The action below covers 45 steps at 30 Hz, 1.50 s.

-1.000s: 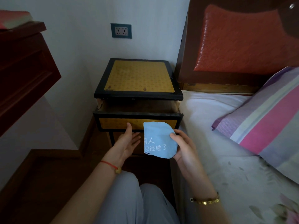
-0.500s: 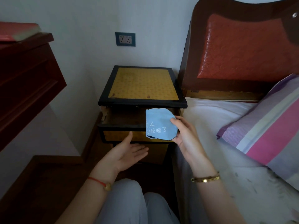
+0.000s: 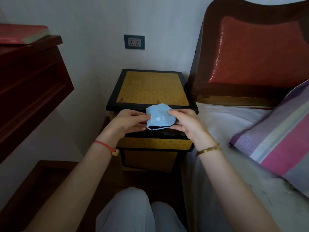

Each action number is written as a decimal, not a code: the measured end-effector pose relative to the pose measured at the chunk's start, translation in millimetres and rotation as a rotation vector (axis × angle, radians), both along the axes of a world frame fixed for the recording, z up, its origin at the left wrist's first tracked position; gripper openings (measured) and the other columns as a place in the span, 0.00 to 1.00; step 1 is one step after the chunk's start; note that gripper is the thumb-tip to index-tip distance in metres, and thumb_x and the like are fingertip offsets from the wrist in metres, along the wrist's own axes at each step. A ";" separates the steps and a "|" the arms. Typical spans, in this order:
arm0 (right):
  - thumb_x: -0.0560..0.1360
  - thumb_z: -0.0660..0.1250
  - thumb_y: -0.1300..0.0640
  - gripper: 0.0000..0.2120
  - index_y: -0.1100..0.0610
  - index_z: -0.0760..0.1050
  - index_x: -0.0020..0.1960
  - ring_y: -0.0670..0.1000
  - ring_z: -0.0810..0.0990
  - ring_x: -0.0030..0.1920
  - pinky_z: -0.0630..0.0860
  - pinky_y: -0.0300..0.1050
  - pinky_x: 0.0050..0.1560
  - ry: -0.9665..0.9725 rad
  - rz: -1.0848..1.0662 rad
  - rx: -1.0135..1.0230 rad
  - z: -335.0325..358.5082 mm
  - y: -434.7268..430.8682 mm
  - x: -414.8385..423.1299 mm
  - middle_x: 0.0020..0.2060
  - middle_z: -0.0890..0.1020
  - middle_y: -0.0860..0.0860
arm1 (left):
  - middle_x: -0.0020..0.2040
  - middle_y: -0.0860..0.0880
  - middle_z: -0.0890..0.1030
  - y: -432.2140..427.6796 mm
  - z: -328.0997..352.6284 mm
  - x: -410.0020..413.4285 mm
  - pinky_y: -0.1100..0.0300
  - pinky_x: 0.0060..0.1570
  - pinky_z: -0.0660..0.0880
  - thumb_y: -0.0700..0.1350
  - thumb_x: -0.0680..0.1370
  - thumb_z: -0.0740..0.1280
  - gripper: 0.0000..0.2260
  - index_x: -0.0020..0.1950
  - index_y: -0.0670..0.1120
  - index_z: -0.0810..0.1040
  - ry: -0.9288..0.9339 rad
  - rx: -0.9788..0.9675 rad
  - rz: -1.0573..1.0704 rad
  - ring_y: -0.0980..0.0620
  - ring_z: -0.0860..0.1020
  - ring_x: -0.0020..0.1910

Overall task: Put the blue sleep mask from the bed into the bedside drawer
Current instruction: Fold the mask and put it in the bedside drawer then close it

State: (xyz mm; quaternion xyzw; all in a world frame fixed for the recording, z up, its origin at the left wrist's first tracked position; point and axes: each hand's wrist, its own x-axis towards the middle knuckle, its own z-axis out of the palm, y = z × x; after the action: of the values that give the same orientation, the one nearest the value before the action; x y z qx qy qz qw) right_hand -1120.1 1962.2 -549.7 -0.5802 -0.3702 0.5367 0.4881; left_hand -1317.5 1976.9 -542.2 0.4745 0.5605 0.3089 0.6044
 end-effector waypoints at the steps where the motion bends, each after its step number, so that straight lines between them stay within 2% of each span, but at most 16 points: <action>1: 0.75 0.69 0.59 0.08 0.62 0.78 0.53 0.52 0.84 0.46 0.84 0.42 0.38 -0.073 0.014 -0.016 0.1 6.0 -0.8 0.51 0.83 0.58 | 0.52 0.42 0.85 4.7 -1.3 -1.1 0.64 0.40 0.83 0.42 0.74 0.74 0.19 0.63 0.40 0.79 0.021 -0.010 -0.008 0.50 0.85 0.48; 5: 0.73 0.71 0.54 0.14 0.61 0.80 0.56 0.50 0.82 0.43 0.80 0.41 0.42 -0.451 0.068 -0.082 -11.8 33.1 -2.9 0.49 0.84 0.55 | 0.52 0.43 0.85 24.1 -8.4 -4.5 0.65 0.37 0.82 0.41 0.73 0.75 0.19 0.63 0.39 0.79 0.135 0.002 -0.015 0.51 0.85 0.46; 7: 0.73 0.71 0.53 0.15 0.61 0.81 0.56 0.48 0.80 0.40 0.78 0.39 0.38 -0.549 0.100 -0.082 -18.3 42.4 -3.6 0.47 0.83 0.54 | 0.52 0.43 0.84 33.1 -13.0 -3.3 0.65 0.36 0.81 0.41 0.74 0.75 0.18 0.62 0.39 0.79 0.220 0.028 -0.034 0.52 0.84 0.44; 9: 0.74 0.71 0.53 0.15 0.61 0.81 0.55 0.46 0.79 0.38 0.77 0.37 0.36 -0.626 0.132 -0.091 -22.9 49.2 -4.7 0.46 0.82 0.54 | 0.55 0.42 0.84 42.1 -19.9 -2.0 0.64 0.39 0.81 0.41 0.74 0.74 0.17 0.62 0.39 0.80 0.304 0.045 -0.060 0.52 0.84 0.44; 11: 0.73 0.71 0.54 0.14 0.62 0.81 0.55 0.48 0.79 0.38 0.79 0.39 0.37 -0.675 0.157 -0.120 -28.4 56.9 -6.6 0.47 0.82 0.55 | 0.56 0.41 0.84 50.7 -27.6 -0.8 0.63 0.41 0.80 0.42 0.75 0.73 0.17 0.63 0.39 0.80 0.363 0.065 -0.082 0.52 0.84 0.46; 15: 0.73 0.72 0.57 0.16 0.65 0.79 0.57 0.55 0.82 0.49 0.81 0.45 0.48 -0.743 0.189 -0.177 -39.7 68.8 -11.4 0.54 0.83 0.60 | 0.58 0.43 0.84 62.8 -42.4 3.3 0.61 0.46 0.80 0.42 0.78 0.69 0.15 0.64 0.39 0.79 0.470 0.083 -0.147 0.52 0.84 0.49; 19: 0.74 0.71 0.56 0.19 0.64 0.77 0.61 0.57 0.79 0.59 0.74 0.44 0.50 -0.821 0.241 -0.206 -46.0 69.7 -14.6 0.60 0.80 0.60 | 0.59 0.42 0.83 66.3 -54.8 3.9 0.49 0.62 0.78 0.42 0.81 0.64 0.16 0.67 0.39 0.78 0.559 0.100 -0.213 0.47 0.83 0.57; 22: 0.74 0.71 0.54 0.23 0.65 0.74 0.65 0.58 0.77 0.63 0.73 0.45 0.53 -0.843 0.267 -0.234 -50.3 70.9 -14.2 0.63 0.78 0.60 | 0.61 0.41 0.82 65.8 -54.2 5.3 0.48 0.63 0.78 0.41 0.82 0.61 0.16 0.68 0.40 0.76 0.572 0.132 -0.234 0.48 0.83 0.57; 25: 0.74 0.70 0.53 0.23 0.64 0.74 0.65 0.58 0.78 0.62 0.74 0.45 0.55 -0.870 0.273 -0.220 -49.3 68.7 -13.0 0.62 0.79 0.60 | 0.62 0.42 0.81 60.1 -52.1 2.9 0.50 0.65 0.76 0.43 0.82 0.62 0.17 0.71 0.42 0.75 0.612 0.200 -0.207 0.47 0.81 0.59; 27: 0.74 0.70 0.52 0.21 0.64 0.76 0.63 0.57 0.79 0.60 0.74 0.45 0.55 -0.894 0.219 -0.164 -48.1 63.8 -9.2 0.60 0.80 0.59 | 0.64 0.44 0.81 49.8 -51.5 0.1 0.57 0.65 0.74 0.45 0.81 0.64 0.18 0.71 0.43 0.76 0.635 0.339 -0.138 0.49 0.79 0.63; 29: 0.74 0.70 0.52 0.19 0.61 0.78 0.61 0.56 0.81 0.57 0.75 0.44 0.54 -0.936 0.099 -0.025 -50.5 51.6 -6.8 0.57 0.82 0.58 | 0.62 0.48 0.83 30.6 -51.1 -2.8 0.62 0.61 0.73 0.47 0.80 0.67 0.16 0.67 0.45 0.79 0.605 0.554 -0.040 0.53 0.80 0.60; 32: 0.75 0.68 0.51 0.11 0.56 0.80 0.53 0.54 0.81 0.52 0.77 0.51 0.55 -1.105 -0.192 0.391 -64.1 18.1 -6.3 0.50 0.84 0.52 | 0.57 0.52 0.84 -2.5 -61.8 -6.3 0.59 0.62 0.76 0.47 0.76 0.72 0.13 0.60 0.47 0.83 0.513 0.892 0.084 0.57 0.80 0.57; 35: 0.77 0.65 0.52 0.07 0.54 0.79 0.51 0.51 0.76 0.52 0.72 0.46 0.54 -1.152 -0.398 0.701 -85.6 -19.8 -11.4 0.47 0.81 0.49 | 0.54 0.51 0.83 -28.2 -83.7 -7.1 0.60 0.59 0.74 0.46 0.74 0.74 0.11 0.56 0.46 0.83 0.538 1.121 0.171 0.54 0.77 0.56; 37: 0.77 0.66 0.54 0.06 0.57 0.78 0.48 0.49 0.74 0.47 0.69 0.41 0.50 -1.119 -0.433 0.793 -102.4 -37.3 -13.2 0.43 0.79 0.51 | 0.49 0.50 0.80 -41.1 -95.5 -4.6 0.67 0.52 0.72 0.44 0.74 0.75 0.09 0.52 0.44 0.82 0.526 1.118 0.226 0.55 0.76 0.51; 40: 0.77 0.67 0.57 0.06 0.58 0.76 0.43 0.44 0.70 0.42 0.69 0.37 0.44 -1.026 -0.413 0.801 -121.6 -48.5 -14.1 0.38 0.76 0.50 | 0.45 0.51 0.77 -52.2 -111.0 0.0 0.67 0.44 0.73 0.45 0.74 0.75 0.07 0.47 0.46 0.79 0.501 0.988 0.207 0.55 0.76 0.44; 45: 0.77 0.66 0.57 0.05 0.59 0.77 0.45 0.45 0.76 0.41 0.73 0.35 0.42 -0.903 -0.390 0.741 -124.1 -50.6 -18.0 0.39 0.79 0.51 | 0.46 0.52 0.77 -51.5 -120.6 2.6 0.65 0.46 0.76 0.42 0.77 0.71 0.03 0.50 0.46 0.80 0.517 0.960 0.206 0.57 0.77 0.46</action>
State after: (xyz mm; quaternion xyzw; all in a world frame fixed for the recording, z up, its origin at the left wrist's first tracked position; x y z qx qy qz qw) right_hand -1138.1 1911.6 -673.8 -0.5990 -0.5892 -0.0257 0.5416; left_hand -1315.0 1925.4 -662.7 0.6997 0.5303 0.4609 0.1296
